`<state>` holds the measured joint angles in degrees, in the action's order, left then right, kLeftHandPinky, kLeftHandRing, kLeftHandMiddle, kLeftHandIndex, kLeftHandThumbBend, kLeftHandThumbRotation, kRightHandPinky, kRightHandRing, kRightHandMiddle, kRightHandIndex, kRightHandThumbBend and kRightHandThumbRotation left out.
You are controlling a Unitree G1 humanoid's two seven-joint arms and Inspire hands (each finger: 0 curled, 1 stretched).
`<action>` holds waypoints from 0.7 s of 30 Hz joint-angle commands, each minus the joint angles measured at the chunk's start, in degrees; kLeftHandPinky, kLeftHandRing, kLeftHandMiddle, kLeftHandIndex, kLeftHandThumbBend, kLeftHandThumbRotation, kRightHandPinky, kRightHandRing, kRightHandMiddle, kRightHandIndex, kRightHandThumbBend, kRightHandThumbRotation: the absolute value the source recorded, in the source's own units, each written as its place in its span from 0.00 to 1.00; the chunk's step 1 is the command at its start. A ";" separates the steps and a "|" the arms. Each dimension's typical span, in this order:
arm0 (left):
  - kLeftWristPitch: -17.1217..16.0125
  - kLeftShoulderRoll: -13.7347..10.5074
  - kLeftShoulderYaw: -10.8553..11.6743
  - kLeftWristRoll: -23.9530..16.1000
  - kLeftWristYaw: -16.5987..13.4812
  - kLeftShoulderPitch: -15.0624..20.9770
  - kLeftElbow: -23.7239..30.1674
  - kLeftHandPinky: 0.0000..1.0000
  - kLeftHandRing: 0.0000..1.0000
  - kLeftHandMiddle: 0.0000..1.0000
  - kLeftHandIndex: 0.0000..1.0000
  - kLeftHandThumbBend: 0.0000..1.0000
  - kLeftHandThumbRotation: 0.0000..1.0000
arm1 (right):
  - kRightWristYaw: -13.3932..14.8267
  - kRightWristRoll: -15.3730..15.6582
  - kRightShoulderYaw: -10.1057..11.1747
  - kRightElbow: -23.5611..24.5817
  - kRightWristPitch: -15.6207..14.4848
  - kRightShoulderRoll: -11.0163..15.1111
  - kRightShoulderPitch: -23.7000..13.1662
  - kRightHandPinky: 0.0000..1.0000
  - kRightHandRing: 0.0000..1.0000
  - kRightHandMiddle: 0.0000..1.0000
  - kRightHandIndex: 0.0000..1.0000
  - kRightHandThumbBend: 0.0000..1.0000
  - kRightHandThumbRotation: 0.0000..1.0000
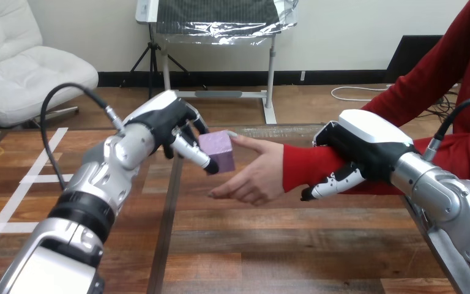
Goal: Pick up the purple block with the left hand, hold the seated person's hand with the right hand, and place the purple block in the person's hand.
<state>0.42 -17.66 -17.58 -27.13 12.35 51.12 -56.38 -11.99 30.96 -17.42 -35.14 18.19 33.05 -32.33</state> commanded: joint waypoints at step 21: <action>-2.33 1.70 -0.09 -0.16 -1.74 7.06 -1.44 0.29 0.38 0.44 0.43 0.74 0.00 | 0.70 -0.22 0.29 2.82 1.62 -4.30 -8.04 0.23 0.26 0.30 0.31 0.87 0.28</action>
<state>-1.02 -16.24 -17.59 -27.21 11.93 52.97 -57.31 -11.99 31.44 -17.42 -35.14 18.40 31.01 -34.27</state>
